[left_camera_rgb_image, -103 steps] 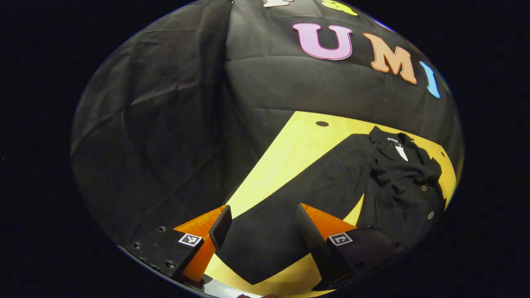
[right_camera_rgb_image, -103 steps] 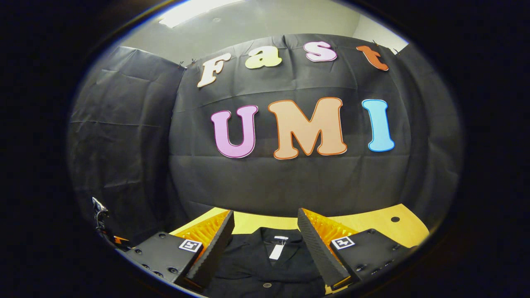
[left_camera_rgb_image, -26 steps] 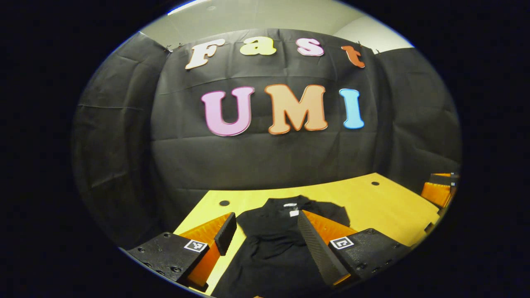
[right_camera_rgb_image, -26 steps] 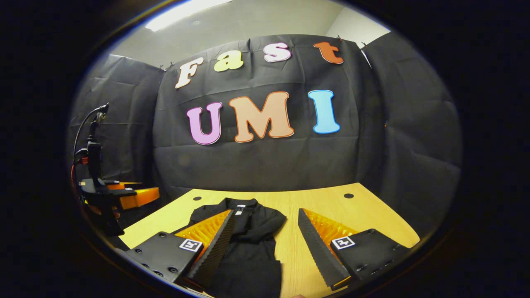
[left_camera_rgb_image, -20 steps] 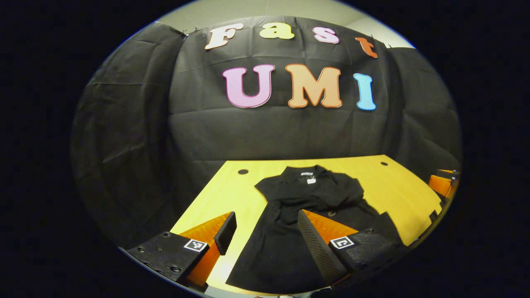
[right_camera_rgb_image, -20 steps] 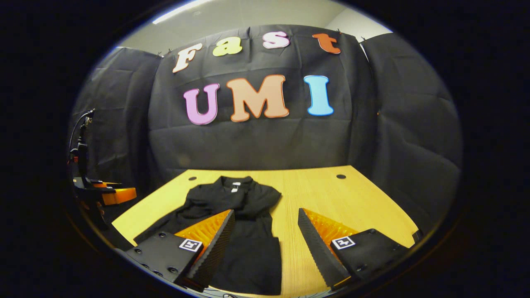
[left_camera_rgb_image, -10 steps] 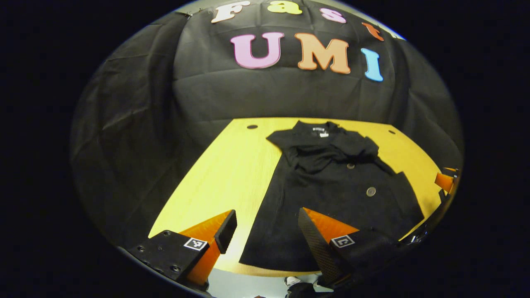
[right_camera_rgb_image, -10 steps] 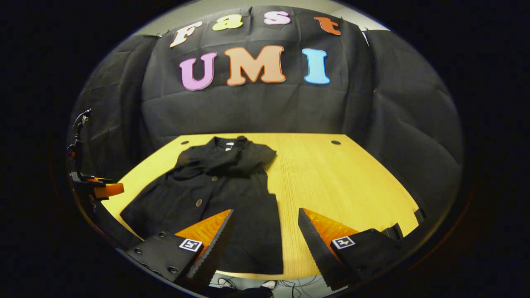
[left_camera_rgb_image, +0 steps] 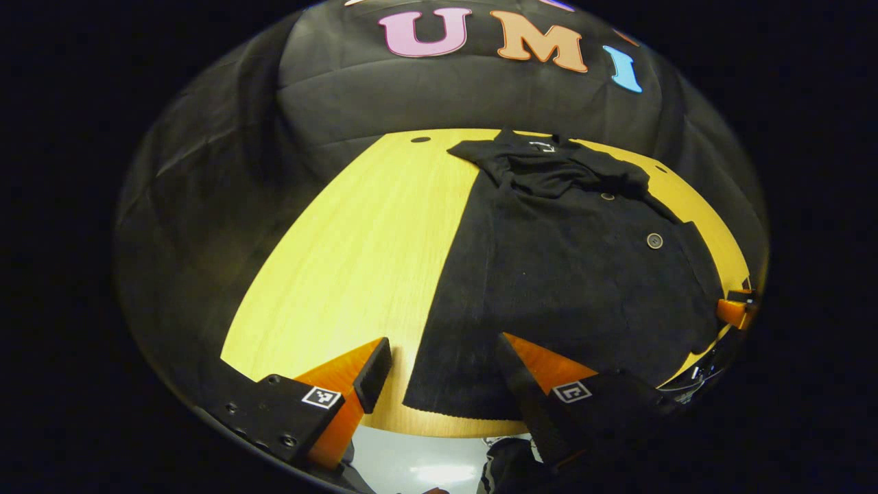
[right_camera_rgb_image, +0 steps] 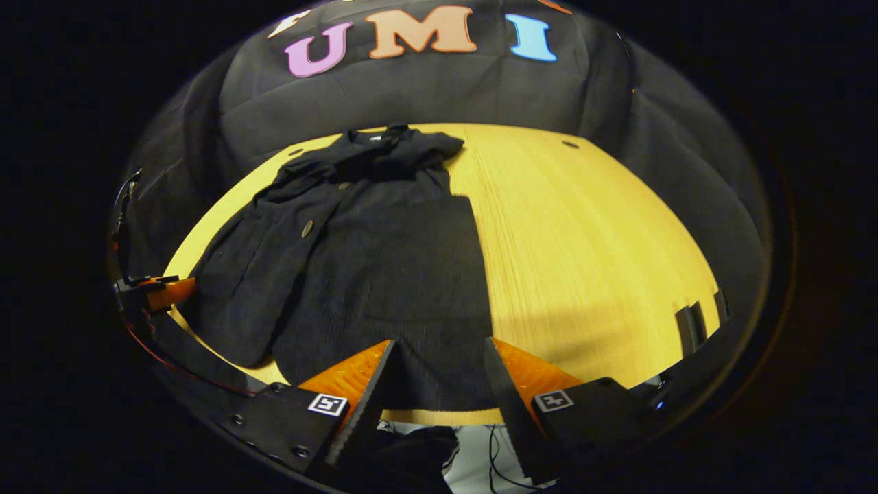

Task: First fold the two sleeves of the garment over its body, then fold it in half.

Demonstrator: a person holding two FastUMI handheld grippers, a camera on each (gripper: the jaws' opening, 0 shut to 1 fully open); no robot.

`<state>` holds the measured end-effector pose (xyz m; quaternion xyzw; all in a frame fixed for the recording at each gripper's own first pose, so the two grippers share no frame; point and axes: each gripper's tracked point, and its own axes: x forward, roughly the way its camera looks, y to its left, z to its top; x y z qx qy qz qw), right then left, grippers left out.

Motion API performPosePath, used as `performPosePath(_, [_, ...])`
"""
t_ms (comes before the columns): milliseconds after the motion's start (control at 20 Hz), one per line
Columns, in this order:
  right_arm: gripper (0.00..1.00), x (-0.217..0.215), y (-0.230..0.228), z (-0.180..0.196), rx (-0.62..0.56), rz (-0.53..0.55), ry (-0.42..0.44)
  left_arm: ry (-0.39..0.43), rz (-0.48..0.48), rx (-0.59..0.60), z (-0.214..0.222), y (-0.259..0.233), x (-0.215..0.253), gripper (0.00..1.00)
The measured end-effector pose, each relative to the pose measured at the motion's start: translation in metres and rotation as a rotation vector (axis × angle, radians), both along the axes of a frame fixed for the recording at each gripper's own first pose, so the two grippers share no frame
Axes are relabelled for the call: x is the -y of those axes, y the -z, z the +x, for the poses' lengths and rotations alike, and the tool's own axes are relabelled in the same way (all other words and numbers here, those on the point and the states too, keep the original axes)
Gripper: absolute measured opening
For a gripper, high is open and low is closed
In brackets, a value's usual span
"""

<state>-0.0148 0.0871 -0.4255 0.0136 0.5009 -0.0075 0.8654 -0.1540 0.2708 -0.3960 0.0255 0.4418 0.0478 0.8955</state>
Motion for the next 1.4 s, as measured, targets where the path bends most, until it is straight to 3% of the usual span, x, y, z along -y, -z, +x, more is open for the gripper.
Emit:
performPosePath(200, [0.72, -0.007, 0.001, 0.003, -0.012, 0.006, -0.042, 0.059, -0.054, 0.016, 0.001, 0.004, 0.012, 0.87])
performPosePath(250, [0.51, -0.010, 0.002, 0.006, -0.009, 0.010, -0.044, 0.095, -0.078, 0.023, 0.000, 0.005, 0.020, 0.80])
performPosePath(350, [0.07, -0.012, 0.000, 0.006, -0.014, 0.008, -0.032, 0.098, -0.109, 0.036, 0.002, 0.005, 0.029, 0.38])
performPosePath(400, [0.05, -0.013, 0.002, 0.003, -0.028, 0.017, -0.032, 0.087, -0.114, 0.039, 0.001, 0.006, 0.028, 0.17])
performPosePath(450, [0.03, -0.016, 0.002, 0.000, -0.049, 0.034, -0.035, 0.076, -0.120, 0.031, -0.002, 0.006, 0.029, 0.04])
performPosePath(500, [0.03, -0.019, 0.000, -0.001, -0.062, 0.050, -0.041, 0.073, -0.120, 0.025, -0.003, 0.007, 0.030, 0.00])
performPosePath(750, [0.03, -0.032, -0.003, -0.019, -0.064, 0.088, -0.036, 0.076, -0.150, 0.024, -0.011, 0.002, 0.030, 0.00])
performPosePath(900, [0.02, -0.039, -0.023, -0.014, 0.026, 0.104, -0.030, 0.048, -0.147, 0.017, -0.010, -0.005, 0.022, 0.00])
performPosePath(1050, [0.02, -0.049, -0.067, 0.018, 0.152, 0.170, -0.020, 0.062, -0.151, 0.102, 0.018, -0.047, 0.023, 0.00])
performPosePath(1400, [0.00, -0.051, -0.156, 0.110, 0.363, 0.203, -0.039, 0.087, -0.195, 0.333, 0.108, -0.143, 0.028, 0.00])
